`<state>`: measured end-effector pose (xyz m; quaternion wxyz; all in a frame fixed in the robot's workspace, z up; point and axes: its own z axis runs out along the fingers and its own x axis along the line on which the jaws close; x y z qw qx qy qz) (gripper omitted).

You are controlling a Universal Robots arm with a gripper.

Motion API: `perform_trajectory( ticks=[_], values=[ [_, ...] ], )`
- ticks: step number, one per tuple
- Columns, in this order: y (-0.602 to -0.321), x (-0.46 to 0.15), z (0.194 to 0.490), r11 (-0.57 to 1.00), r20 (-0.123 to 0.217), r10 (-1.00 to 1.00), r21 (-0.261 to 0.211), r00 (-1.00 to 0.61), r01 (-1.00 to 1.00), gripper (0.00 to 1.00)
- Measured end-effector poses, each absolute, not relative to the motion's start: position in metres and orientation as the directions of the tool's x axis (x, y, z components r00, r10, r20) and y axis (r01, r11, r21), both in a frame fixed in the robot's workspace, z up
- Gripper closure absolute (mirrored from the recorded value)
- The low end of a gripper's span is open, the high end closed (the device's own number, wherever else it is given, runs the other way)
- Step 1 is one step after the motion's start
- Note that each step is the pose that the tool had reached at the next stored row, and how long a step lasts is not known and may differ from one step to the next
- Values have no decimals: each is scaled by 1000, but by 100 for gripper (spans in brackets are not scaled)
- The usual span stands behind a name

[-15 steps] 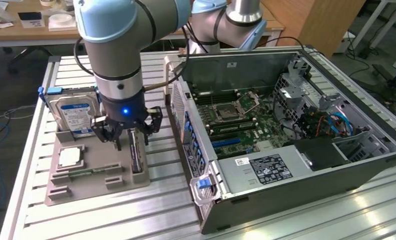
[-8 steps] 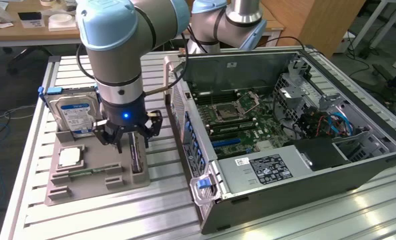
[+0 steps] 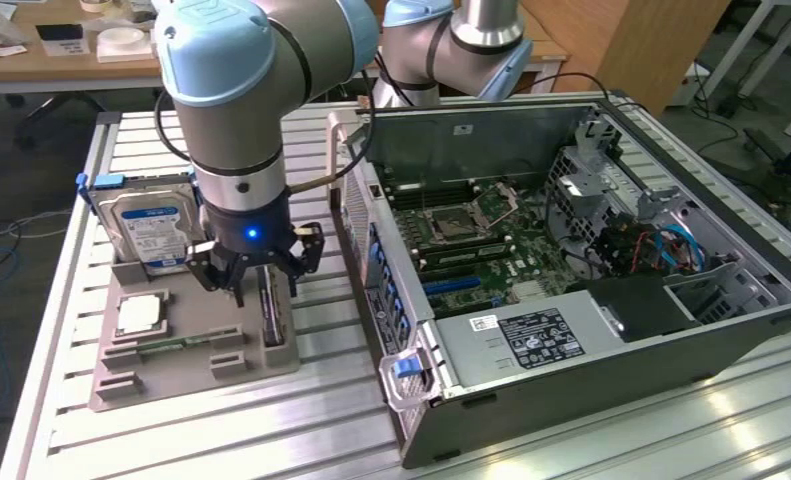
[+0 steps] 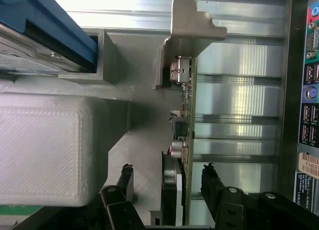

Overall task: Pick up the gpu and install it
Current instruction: 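Pick up the gpu and move the gpu toward the slot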

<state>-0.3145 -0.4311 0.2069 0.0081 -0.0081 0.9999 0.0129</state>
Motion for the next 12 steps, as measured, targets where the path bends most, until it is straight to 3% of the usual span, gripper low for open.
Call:
perform_trajectory(
  ticks=[12],
  values=[
    [-435, -315, 205, 1000, -16, -16, 26, -1000, -16, 34]
  ],
)
